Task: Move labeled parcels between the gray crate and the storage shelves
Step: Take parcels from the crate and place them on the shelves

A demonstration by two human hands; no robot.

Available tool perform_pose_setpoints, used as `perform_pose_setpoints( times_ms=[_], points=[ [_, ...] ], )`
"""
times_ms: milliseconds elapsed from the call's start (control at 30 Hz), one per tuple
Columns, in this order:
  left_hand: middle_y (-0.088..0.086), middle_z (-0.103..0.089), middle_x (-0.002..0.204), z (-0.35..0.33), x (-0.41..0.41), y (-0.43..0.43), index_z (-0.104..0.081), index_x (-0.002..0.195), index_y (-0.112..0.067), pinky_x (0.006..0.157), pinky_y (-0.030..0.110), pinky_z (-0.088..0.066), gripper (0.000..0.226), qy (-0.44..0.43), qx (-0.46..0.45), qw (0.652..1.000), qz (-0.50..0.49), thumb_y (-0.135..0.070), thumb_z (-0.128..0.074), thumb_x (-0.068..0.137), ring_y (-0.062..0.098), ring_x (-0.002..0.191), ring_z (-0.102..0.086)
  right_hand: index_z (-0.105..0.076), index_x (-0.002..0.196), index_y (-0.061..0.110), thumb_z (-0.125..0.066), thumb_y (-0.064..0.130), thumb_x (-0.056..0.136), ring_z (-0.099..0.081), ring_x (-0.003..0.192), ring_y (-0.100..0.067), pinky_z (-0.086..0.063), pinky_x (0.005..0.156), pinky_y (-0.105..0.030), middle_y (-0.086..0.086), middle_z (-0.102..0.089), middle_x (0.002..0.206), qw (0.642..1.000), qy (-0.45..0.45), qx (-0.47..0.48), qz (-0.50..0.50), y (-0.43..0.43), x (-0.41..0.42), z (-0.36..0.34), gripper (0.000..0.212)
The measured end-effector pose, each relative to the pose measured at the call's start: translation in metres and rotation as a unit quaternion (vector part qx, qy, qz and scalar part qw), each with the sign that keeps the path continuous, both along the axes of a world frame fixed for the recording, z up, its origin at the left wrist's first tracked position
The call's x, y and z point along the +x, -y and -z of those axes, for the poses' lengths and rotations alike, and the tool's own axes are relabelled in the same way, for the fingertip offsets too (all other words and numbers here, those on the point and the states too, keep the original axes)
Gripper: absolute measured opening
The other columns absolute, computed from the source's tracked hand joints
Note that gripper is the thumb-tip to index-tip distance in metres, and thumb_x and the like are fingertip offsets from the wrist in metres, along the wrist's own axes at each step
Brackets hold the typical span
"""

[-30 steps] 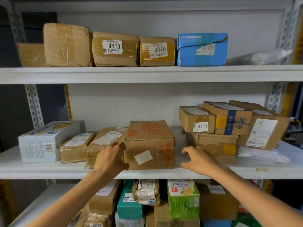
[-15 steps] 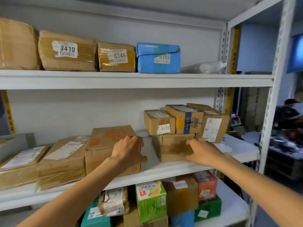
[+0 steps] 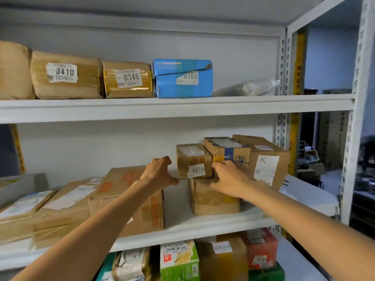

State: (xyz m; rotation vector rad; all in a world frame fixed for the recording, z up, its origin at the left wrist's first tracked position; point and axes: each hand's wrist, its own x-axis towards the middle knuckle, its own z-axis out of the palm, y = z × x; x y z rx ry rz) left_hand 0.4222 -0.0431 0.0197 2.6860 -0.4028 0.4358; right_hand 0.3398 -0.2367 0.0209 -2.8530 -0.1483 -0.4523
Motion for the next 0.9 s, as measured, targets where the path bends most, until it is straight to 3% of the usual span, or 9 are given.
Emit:
perform_pose_setpoints(
  times_ms=[167, 267, 333, 500, 633, 700, 800, 900],
  points=[
    [0.008, -0.061, 0.125, 0.003, 0.018, 0.014, -0.05, 0.133, -0.015, 0.091, 0.03, -0.05, 0.081, -0.033, -0.045, 0.998, -0.022, -0.035, -0.088, 0.065, 0.023, 0.11, -0.06, -0.039, 0.14, 0.007, -0.062, 0.017, 0.092, -0.044, 0.126, -0.026, -0.042, 0.099, -0.031, -0.012, -0.04, 0.142, 0.999, 0.028, -0.016, -0.035, 0.016, 0.022, -0.005, 0.054],
    [0.005, -0.064, 0.118, 0.004, 0.026, 0.02, -0.052, 0.128, -0.018, 0.092, 0.03, -0.052, 0.081, -0.069, -0.144, 0.987, -0.002, -0.029, -0.092, 0.059, 0.02, 0.104, -0.062, -0.035, 0.143, 0.007, -0.061, 0.017, 0.093, -0.04, 0.131, -0.025, -0.04, 0.101, -0.028, -0.012, -0.037, 0.145, 0.997, 0.043, -0.001, -0.057, 0.023, 0.033, -0.01, 0.057],
    [0.004, -0.066, 0.114, 0.007, 0.034, 0.024, -0.053, 0.123, -0.025, 0.091, 0.038, -0.055, 0.087, -0.098, -0.218, 0.971, 0.026, -0.036, -0.096, 0.047, 0.021, 0.103, -0.065, -0.034, 0.144, 0.008, -0.06, 0.017, 0.093, -0.036, 0.135, -0.024, -0.036, 0.105, -0.028, -0.011, -0.034, 0.148, 0.996, 0.055, 0.005, -0.071, 0.026, 0.038, -0.01, 0.058],
    [0.009, -0.07, 0.1, 0.011, 0.037, 0.041, -0.05, 0.124, -0.025, 0.073, 0.047, -0.06, 0.054, -0.123, -0.419, 0.899, 0.029, -0.052, -0.068, 0.081, 0.028, 0.088, -0.071, -0.037, 0.142, 0.007, -0.06, 0.019, 0.093, -0.031, 0.136, -0.028, -0.03, 0.112, -0.036, -0.011, -0.031, 0.149, 0.995, 0.069, -0.018, -0.07, 0.028, 0.039, -0.003, 0.055],
    [0.017, -0.065, 0.109, 0.012, 0.036, 0.047, -0.054, 0.125, -0.013, 0.073, 0.052, -0.058, 0.044, -0.158, -0.545, 0.823, 0.035, -0.034, -0.067, 0.088, 0.035, 0.092, -0.068, -0.044, 0.134, 0.006, -0.06, 0.021, 0.092, -0.037, 0.128, -0.027, -0.035, 0.108, -0.037, -0.012, -0.041, 0.138, 0.994, 0.083, -0.033, -0.061, 0.029, 0.039, 0.002, 0.047],
    [0.019, -0.062, 0.117, 0.011, 0.034, 0.044, -0.057, 0.124, -0.012, 0.068, 0.049, -0.059, 0.044, -0.182, -0.569, 0.801, 0.041, -0.029, -0.07, 0.086, 0.037, 0.1, -0.065, -0.048, 0.128, 0.007, -0.061, 0.022, 0.092, -0.042, 0.121, -0.025, -0.037, 0.102, -0.035, -0.01, -0.046, 0.131, 0.993, 0.095, -0.036, -0.054, 0.029, 0.038, 0.004, 0.041],
    [0.015, -0.064, 0.117, 0.013, 0.024, 0.035, -0.058, 0.126, -0.018, 0.061, 0.039, -0.057, 0.045, -0.206, -0.555, 0.803, 0.069, -0.024, -0.072, 0.084, 0.034, 0.103, -0.065, -0.052, 0.115, 0.007, -0.06, 0.023, 0.093, -0.048, 0.113, -0.021, -0.041, 0.09, -0.025, -0.006, -0.052, 0.122, 0.993, 0.11, 0.009, -0.053, 0.026, 0.037, 0.007, 0.028],
    [0.012, -0.069, 0.11, 0.015, 0.009, 0.025, -0.057, 0.126, -0.02, 0.071, 0.041, -0.06, 0.043, -0.21, -0.542, 0.808, 0.102, -0.018, -0.07, 0.085, 0.029, 0.095, -0.069, -0.051, 0.107, 0.012, -0.058, 0.032, 0.094, -0.056, 0.096, -0.015, -0.048, 0.076, -0.023, -0.002, -0.059, 0.109, 0.987, 0.107, 0.11, -0.044, 0.019, 0.033, 0.015, 0.025]
  ],
)
